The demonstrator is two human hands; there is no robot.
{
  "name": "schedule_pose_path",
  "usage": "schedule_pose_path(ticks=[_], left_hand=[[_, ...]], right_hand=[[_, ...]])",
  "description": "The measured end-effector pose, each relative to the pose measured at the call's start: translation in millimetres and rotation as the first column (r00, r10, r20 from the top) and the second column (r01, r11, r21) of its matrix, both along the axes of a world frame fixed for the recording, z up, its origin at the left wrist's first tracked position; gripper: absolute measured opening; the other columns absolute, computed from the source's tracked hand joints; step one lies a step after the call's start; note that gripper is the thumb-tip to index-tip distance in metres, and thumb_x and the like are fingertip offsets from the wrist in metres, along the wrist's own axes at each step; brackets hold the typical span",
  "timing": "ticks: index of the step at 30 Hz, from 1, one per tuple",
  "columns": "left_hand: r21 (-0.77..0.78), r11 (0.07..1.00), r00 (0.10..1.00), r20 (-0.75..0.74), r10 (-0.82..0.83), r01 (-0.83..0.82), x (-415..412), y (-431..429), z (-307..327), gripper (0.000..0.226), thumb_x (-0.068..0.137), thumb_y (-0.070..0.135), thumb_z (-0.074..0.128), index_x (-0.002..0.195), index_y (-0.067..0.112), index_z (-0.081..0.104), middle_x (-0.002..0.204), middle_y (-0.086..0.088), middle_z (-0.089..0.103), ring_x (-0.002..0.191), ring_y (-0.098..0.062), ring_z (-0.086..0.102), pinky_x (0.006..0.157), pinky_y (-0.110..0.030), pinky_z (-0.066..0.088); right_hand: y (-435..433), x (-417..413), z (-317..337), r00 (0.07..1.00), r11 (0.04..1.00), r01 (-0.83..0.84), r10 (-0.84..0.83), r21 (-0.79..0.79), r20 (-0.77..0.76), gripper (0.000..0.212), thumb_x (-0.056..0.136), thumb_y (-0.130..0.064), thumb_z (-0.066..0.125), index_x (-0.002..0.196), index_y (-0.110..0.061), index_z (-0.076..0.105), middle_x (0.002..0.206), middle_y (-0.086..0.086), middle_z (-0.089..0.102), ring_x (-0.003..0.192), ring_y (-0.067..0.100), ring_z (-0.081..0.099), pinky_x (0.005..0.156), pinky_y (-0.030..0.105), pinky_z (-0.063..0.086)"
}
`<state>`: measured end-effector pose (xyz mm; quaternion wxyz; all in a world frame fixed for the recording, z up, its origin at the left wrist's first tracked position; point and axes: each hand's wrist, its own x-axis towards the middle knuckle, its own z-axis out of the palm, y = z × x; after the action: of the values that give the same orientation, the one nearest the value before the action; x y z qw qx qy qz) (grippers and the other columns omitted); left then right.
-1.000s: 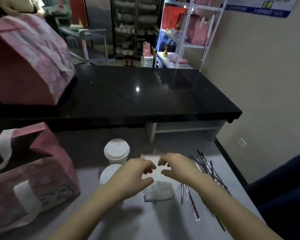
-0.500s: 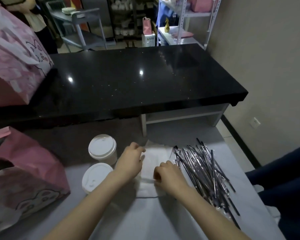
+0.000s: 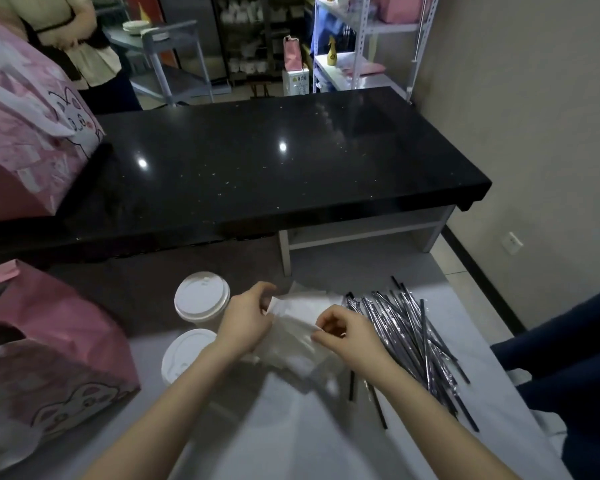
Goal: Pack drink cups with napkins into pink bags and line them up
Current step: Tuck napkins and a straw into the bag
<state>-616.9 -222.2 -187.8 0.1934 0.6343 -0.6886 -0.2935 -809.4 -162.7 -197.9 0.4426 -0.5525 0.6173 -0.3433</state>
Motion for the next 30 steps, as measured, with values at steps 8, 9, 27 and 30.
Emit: schedule_pose_path(ticks=[8,9,27,30], left_hand=[[0.365,0.91,0.652,-0.644,0.399,-0.196,-0.5,22.2,21.2,0.021,0.09,0.005,0.057,0.105,0.015,0.068,0.101,-0.009,0.072,0.095,-0.024,0.068,0.077,-0.033,0.057],[0.391,0.899,0.611,-0.669,0.424,-0.196,-1.3,24.4,22.3,0.02,0.092,0.007,0.055,0.106,0.014,0.067,0.103,-0.011,0.071,0.093,-0.025,0.067,0.074,-0.033,0.057],[0.305,0.951,0.577,-0.767,0.281,-0.057,4.8,50.5,37.6,0.023,0.09,-0.001,0.057,0.11,0.008,0.062,0.105,-0.016,0.07,0.089,-0.023,0.067,0.062,-0.027,0.055],[0.291,0.956,0.546,-0.805,0.23,0.027,14.7,54.5,40.0,0.021,0.091,0.004,0.056,0.108,0.013,0.065,0.101,-0.009,0.069,0.09,-0.022,0.066,0.067,-0.03,0.053]], right_hand=[[-4.7,15.1,7.5,0.905,0.978,0.189,-0.21,0.092,0.37,0.018,0.079,0.0,0.073,0.076,-0.013,0.062,0.067,-0.003,0.061,0.058,0.003,0.057,0.058,0.017,0.048],[-4.1,16.7,9.3,0.882,0.974,0.195,-0.225,0.114,0.415,0.015,0.08,-0.001,0.073,0.078,-0.012,0.063,0.067,-0.003,0.061,0.057,0.002,0.056,0.056,0.017,0.048],[1.0,4.0,21.2,0.937,0.987,-0.117,0.072,0.113,0.341,0.07,0.074,-0.018,0.081,0.136,-0.023,0.048,0.134,-0.007,0.055,0.125,0.008,0.05,0.104,0.031,0.042],[2.1,10.6,32.8,0.848,0.965,-0.243,0.161,0.1,0.505,0.063,0.073,-0.014,0.076,0.132,-0.018,0.053,0.122,0.004,0.067,0.117,0.016,0.06,0.099,0.032,0.048]])
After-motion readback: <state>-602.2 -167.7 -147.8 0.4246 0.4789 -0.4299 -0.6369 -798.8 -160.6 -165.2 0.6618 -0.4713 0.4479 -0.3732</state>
